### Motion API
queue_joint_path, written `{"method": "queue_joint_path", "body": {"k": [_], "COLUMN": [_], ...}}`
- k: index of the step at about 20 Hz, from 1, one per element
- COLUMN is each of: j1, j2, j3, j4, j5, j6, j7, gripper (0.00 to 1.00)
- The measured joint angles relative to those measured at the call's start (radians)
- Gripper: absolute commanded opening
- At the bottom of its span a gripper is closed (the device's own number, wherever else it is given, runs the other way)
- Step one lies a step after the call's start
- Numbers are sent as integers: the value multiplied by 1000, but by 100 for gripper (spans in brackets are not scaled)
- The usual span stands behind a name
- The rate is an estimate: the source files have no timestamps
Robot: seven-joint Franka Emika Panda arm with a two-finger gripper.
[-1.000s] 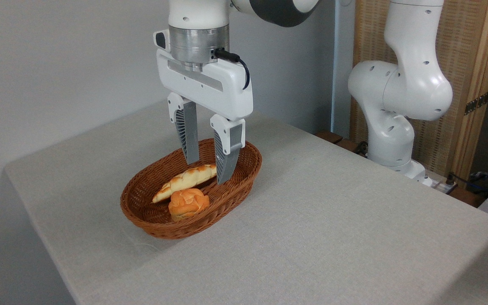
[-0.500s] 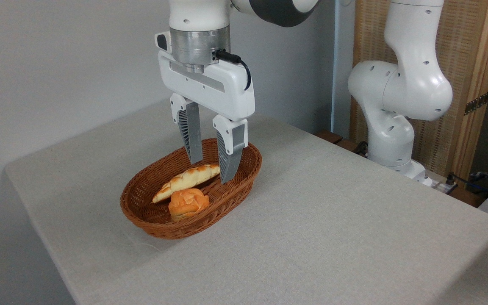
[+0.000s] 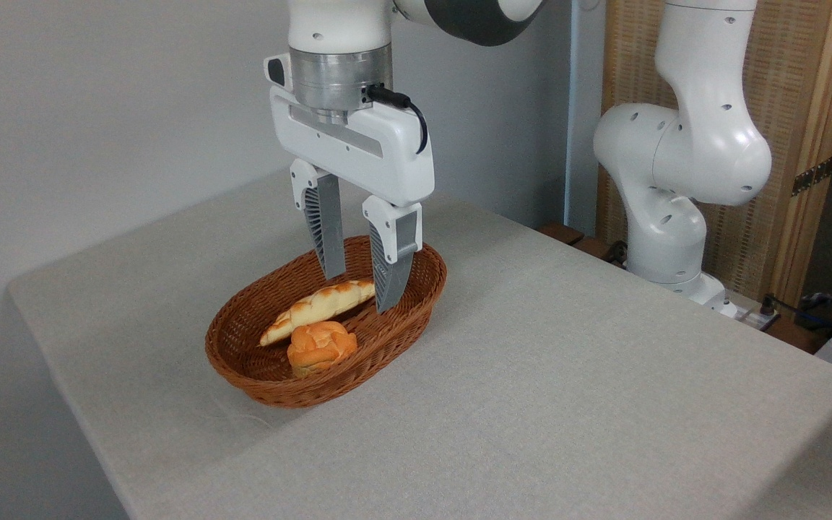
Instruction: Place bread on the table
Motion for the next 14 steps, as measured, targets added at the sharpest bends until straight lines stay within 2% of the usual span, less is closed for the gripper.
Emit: {"method": "queue_joint_path", "body": {"k": [6,11,14], "j1": [-8,-65,-104], "j2": [0,8,13], "j3": [-1,-2,-3], "j4": [0,-1,-3], "j5": [0,-1,-26], "j6": [-1,-4,-4], "j7": [1,1,0], "gripper": [100,100,100]}}
